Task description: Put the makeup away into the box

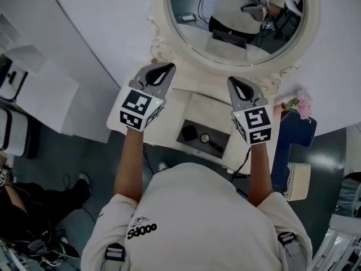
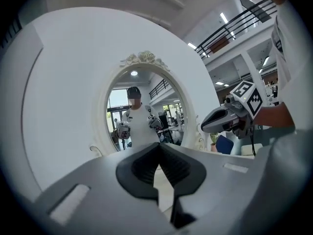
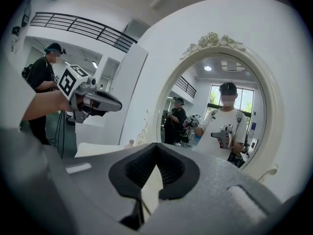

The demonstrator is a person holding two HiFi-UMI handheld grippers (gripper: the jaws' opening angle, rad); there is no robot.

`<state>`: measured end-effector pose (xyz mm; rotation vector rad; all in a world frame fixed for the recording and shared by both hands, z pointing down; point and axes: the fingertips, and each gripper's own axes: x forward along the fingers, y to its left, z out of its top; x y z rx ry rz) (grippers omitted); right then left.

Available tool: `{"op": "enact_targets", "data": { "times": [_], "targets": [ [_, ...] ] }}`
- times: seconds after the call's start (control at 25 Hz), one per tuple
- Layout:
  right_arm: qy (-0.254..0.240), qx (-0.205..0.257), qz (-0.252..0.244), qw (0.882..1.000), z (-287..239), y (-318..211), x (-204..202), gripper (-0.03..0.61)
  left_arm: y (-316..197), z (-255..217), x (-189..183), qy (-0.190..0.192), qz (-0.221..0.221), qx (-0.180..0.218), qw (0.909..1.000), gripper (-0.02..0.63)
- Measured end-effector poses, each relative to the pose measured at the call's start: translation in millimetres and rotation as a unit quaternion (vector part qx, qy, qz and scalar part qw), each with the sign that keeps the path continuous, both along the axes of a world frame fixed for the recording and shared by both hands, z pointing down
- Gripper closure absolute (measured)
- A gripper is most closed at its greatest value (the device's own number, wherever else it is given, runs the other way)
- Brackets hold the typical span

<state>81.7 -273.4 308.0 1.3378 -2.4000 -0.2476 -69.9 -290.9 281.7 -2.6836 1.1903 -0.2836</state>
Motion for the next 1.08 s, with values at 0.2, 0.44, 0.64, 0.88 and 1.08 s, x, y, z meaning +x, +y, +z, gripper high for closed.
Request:
{"op": "enact_targets", "data": {
  "times": [0.2,0.44,0.64,0.88,1.08],
  "targets": [
    [-0.003,0.026,-0.01,1.0,-25,4,-9,0.577,6,-14,1,-0.009,0.004,0.017,0.9998,0.595],
    [-0.003,0.027,-0.005,1.0,-26,1,-6,0.577,9,-18,10,-0.01,0.02,0.022,0.9995,0.595],
    [-0.004,0.026,-0.003,1.0,-26,1,-4,0.577,11,-18,16,-0.01,0.028,0.019,0.9994,0.595],
    [-0.001,0.02,-0.002,1.0,-21,3,-2,0.577,14,-15,21,-0.008,0.035,0.017,0.9992,0.595],
    [0.002,0.016,-0.003,1.0,-16,3,0,0.577,14,-9,21,-0.013,0.038,0.011,0.9991,0.595]
  ]
}}
